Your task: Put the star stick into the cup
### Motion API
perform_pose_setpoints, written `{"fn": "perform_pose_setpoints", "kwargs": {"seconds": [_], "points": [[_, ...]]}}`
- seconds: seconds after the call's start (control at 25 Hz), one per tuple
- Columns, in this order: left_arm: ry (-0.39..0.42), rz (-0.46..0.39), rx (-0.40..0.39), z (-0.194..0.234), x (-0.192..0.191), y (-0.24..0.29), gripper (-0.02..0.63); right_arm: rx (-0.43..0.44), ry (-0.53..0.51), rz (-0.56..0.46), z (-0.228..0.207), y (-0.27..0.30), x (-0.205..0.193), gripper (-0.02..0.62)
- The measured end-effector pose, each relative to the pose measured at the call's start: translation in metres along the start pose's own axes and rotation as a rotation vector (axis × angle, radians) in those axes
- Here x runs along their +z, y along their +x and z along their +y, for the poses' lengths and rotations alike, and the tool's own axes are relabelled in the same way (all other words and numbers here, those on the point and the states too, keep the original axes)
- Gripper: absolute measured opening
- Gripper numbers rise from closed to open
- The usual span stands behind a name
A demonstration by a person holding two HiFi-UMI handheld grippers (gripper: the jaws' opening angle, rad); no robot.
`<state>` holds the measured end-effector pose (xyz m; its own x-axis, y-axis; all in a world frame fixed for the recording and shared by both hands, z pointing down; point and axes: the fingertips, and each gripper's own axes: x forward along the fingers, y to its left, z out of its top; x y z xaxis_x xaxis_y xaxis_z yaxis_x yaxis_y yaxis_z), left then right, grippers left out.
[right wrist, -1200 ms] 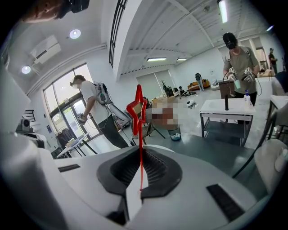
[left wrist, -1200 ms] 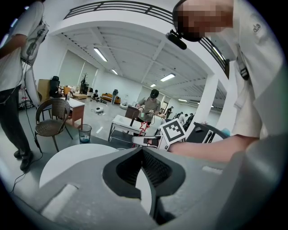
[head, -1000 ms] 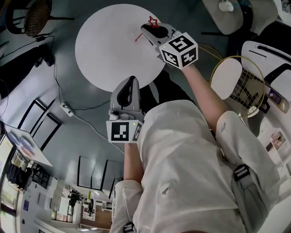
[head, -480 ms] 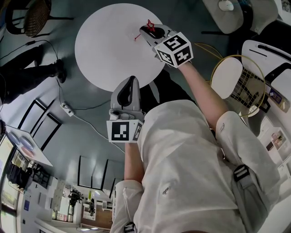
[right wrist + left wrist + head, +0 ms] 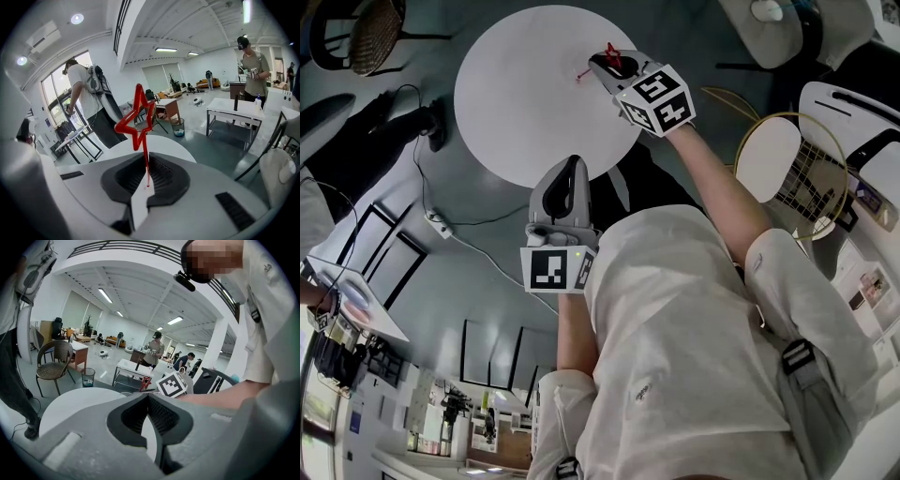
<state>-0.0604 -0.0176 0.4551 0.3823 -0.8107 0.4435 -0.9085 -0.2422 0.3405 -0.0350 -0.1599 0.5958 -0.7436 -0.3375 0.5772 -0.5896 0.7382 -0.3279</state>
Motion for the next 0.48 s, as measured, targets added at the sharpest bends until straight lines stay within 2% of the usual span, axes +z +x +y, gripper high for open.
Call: {"fn": "perform_pose_setpoints", "kwargs": {"seconds": [0.48], "points": [[0.003, 0.000, -0.004, -0.0013, 0.0002, 0.0016, 0.010, 0.005, -0.010, 0.005, -0.0019, -0.0020, -0.0062, 0.058]]}}
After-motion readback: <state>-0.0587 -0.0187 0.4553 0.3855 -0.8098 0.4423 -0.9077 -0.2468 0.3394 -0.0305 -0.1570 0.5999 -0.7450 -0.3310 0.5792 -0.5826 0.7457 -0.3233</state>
